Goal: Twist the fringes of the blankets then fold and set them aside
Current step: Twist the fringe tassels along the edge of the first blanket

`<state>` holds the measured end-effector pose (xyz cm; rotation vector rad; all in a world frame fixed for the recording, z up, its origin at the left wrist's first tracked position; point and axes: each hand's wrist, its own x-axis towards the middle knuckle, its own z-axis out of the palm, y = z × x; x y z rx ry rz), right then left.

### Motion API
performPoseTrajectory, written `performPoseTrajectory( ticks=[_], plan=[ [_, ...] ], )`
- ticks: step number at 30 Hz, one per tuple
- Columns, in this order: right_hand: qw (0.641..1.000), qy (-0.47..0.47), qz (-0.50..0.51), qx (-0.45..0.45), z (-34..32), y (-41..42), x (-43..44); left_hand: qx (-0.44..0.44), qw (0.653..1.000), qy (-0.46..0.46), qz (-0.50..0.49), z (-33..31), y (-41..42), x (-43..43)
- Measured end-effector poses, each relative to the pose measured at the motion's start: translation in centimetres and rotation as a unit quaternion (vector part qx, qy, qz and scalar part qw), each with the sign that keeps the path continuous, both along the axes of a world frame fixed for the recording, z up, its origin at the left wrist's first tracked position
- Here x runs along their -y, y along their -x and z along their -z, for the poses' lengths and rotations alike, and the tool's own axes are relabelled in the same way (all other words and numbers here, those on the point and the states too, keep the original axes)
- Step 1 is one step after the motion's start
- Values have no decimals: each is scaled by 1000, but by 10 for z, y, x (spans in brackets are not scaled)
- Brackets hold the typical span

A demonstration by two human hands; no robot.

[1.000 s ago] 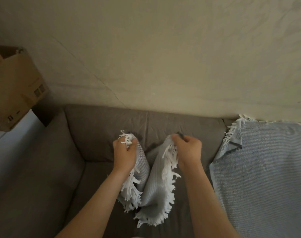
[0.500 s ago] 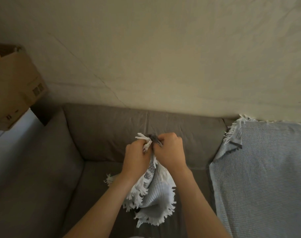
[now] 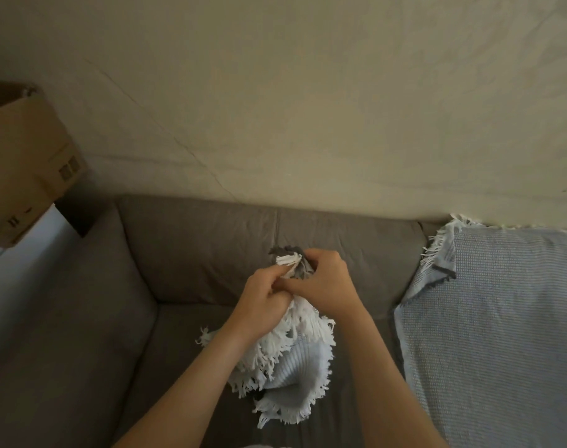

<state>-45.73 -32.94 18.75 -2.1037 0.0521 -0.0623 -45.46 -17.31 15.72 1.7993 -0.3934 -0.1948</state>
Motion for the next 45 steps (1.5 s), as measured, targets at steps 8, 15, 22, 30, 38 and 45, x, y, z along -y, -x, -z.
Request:
performPoseTrajectory(
  ticks=[8, 15, 22, 30, 38, 45],
  plan=[
    [997, -40, 62, 12, 19, -12, 14, -23, 999, 40, -9, -6, -2, 4],
    [955, -290, 32, -57, -6, -2, 8, 64, 986, -140, 59, 3, -49, -21],
    [951, -289, 29, -109, -45, -7, 10, 17, 978, -175, 115, -16, -63, -14],
    [927, -353, 114, -49, -75, -18, 30, 23, 978, -198, 58, 7, -54, -23],
    [935, -287, 193, 77, -75, -28, 51, 100, 953, -161, -235, -10, -74, -40],
    [993, 99, -16, 59, -43, -35, 78, 241, 827, -310, -402, -91, -92, -44]
  ],
)
